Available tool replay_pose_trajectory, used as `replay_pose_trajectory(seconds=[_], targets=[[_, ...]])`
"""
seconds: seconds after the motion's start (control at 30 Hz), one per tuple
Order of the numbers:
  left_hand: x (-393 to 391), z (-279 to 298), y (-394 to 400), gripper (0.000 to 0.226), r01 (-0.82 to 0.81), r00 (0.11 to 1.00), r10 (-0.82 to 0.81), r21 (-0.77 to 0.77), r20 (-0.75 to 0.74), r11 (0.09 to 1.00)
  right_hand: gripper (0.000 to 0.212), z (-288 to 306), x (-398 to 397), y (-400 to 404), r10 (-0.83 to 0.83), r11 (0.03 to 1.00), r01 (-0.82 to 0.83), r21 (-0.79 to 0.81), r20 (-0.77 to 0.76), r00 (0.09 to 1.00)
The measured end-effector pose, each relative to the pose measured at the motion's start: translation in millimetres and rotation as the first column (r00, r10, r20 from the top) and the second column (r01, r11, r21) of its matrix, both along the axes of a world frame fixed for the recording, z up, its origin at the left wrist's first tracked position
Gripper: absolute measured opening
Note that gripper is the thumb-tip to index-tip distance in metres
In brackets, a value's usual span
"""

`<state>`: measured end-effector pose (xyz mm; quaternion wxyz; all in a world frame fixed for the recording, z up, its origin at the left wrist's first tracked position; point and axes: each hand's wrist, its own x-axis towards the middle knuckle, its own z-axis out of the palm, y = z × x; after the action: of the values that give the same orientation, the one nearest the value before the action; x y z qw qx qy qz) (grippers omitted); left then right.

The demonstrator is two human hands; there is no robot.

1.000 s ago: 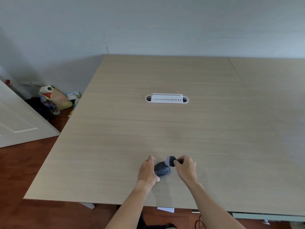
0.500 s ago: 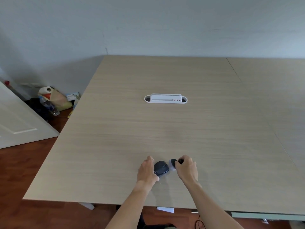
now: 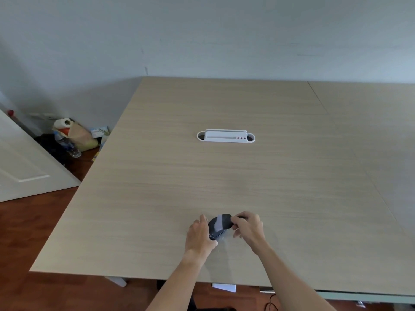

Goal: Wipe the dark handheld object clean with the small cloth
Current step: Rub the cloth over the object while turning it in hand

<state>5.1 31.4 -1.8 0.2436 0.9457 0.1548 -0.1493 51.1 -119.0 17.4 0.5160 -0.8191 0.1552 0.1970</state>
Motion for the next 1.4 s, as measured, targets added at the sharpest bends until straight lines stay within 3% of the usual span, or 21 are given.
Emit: replay_pose_trajectory(seconds=[0.07, 0.1, 0.17, 0.23, 0.33, 0.4, 0.47, 0.53, 0.67, 0.73, 0.8, 0.87, 0.97, 1.03, 1.13, 1.3, 1.4], targets=[[0, -1, 0, 0.054, 0.015, 1.000, -0.015, 0.016, 0.002, 1.000, 0.011, -2, -1, 3, 0.082, 0.996, -0.083, -0.031, -0.033, 0.996], [-1, -1, 0, 0.056, 0.029, 1.000, -0.029, 0.025, -0.001, 0.999, 0.011, -3, -1, 4, 0.096, 0.987, -0.096, -0.126, -0.004, 0.995], [-2, -2, 2, 0.060, 0.065, 0.998, -0.065, 0.047, -0.004, 0.997, 0.011, -3, 0, 6, 0.026, 0.972, -0.007, -0.235, 0.076, 0.997], [-5, -4, 5, 0.062, 0.096, 0.995, -0.097, 0.068, 0.014, 0.993, 0.011, 0, 4, 6, -0.018, 0.996, 0.024, -0.086, 0.063, 0.998], [-8, -5, 8, 0.061, 0.115, 0.991, -0.118, 0.051, 0.059, 0.992, 0.011, 2, 4, 6, 0.116, 0.989, -0.102, 0.107, -0.127, 0.985], [-8, -5, 10, 0.061, 0.159, 0.985, -0.162, 0.048, 0.057, 0.986, 0.012, -2, 1, 7, 0.153, 0.988, -0.153, 0.011, -0.106, 0.983], [-8, -5, 10, 0.065, 0.195, 0.980, -0.196, 0.052, 0.028, 0.979, 0.011, -7, -3, 9, 0.035, 0.982, -0.027, -0.189, 0.036, 0.999], [-7, -4, 10, 0.063, 0.188, 0.982, -0.188, 0.042, 0.015, 0.981, 0.010, -6, -6, 11, -0.046, 0.986, 0.066, -0.150, 0.139, 0.989], [-6, -6, 8, 0.057, 0.150, 0.988, -0.150, 0.004, 0.022, 0.989, 0.007, -5, -10, 15, 0.100, 0.995, -0.101, 0.007, 0.065, 0.993], [-6, -7, 8, 0.058, 0.134, 0.991, -0.134, -0.002, 0.012, 0.991, 0.008, -8, -13, 17, 0.113, 0.991, -0.109, -0.071, 0.058, 0.992], [-6, -8, 7, 0.063, 0.136, 0.991, -0.136, -0.021, -0.008, 0.991, 0.008, -10, -14, 17, 0.031, 0.983, -0.009, -0.185, 0.115, 0.993], [-5, -9, 8, 0.063, 0.141, 0.990, -0.142, -0.033, -0.017, 0.989, 0.008, -9, -13, 17, -0.002, 0.989, 0.022, -0.146, 0.142, 0.990], [-5, -11, 9, 0.061, 0.140, 0.990, -0.141, -0.031, -0.020, 0.990, 0.009, -6, -12, 17, 0.101, 0.995, -0.101, -0.015, 0.044, 0.994], [-5, -10, 7, 0.062, 0.127, 0.991, -0.128, -0.033, -0.030, 0.991, 0.009, -9, -15, 16, 0.123, 0.990, -0.122, -0.069, 0.017, 0.992], [-4, -9, 5, 0.064, 0.118, 0.992, -0.119, -0.029, -0.041, 0.993, 0.009, -11, -18, 14, -0.044, 0.973, 0.073, -0.220, 0.132, 0.990], [-4, -8, 9, 0.071, 0.128, 0.991, -0.128, -0.012, -0.038, 0.992, 0.005, -12, -20, 14, 0.007, 0.997, 0.000, -0.075, 0.081, 0.997], [-5, -8, 10, 0.076, 0.221, 0.975, -0.220, 0.045, -0.033, 0.974, 0.003, -14, -20, 11, -0.068, 0.984, 0.087, -0.154, 0.127, 0.990]])
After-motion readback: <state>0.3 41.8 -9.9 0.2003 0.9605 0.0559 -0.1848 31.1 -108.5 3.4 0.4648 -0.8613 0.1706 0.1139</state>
